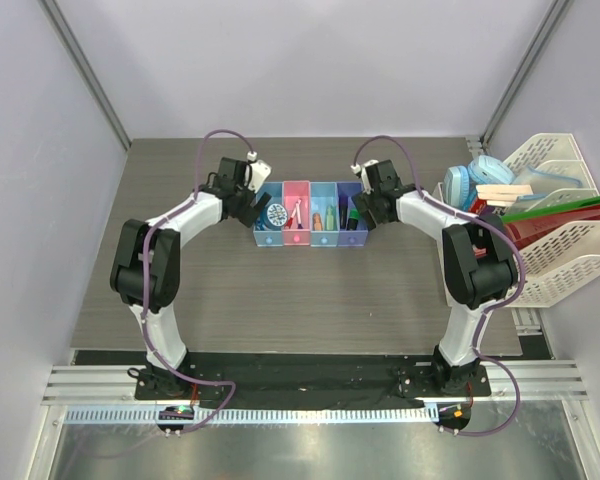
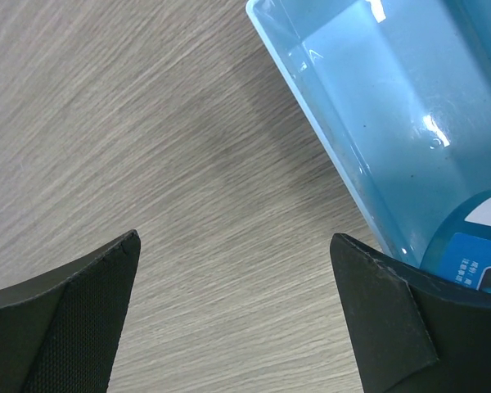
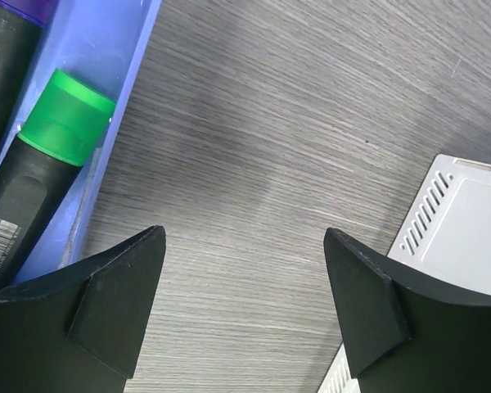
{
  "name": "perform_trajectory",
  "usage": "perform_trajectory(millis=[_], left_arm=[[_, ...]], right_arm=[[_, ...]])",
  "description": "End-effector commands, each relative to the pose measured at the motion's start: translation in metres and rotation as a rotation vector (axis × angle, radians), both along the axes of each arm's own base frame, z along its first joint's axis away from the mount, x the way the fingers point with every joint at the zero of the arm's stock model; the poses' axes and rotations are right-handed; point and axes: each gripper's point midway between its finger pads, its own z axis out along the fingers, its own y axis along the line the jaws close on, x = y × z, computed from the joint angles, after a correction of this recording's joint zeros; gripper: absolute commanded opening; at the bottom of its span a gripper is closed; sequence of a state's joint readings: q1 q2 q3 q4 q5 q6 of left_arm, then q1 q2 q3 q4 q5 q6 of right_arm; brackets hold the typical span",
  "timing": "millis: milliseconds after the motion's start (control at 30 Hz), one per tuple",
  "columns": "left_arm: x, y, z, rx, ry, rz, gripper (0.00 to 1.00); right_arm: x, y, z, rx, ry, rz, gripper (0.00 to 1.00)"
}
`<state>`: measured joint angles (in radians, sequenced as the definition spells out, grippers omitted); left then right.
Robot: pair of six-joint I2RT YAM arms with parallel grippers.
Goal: Sort the stationery into containers
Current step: Move the storage box to the center of the board.
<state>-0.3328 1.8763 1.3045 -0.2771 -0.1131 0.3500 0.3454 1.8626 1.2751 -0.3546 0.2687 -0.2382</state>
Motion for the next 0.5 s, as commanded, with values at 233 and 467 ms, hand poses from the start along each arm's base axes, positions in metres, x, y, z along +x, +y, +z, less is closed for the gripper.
perform_trajectory(millis=[233, 467], left_arm=[[-0.035, -0.035, -0.05, -0.091, 0.215, -0.092, 0.99], [-0.028, -0.027, -0.047, -0.089, 0.194, -0.048, 0.99]], right_arm=[[0.008, 0.095, 0.076, 0.227, -0.119, 0.245, 0.89], [0.002, 0.127, 0.135, 0.351, -0.146, 0.379, 0.89]])
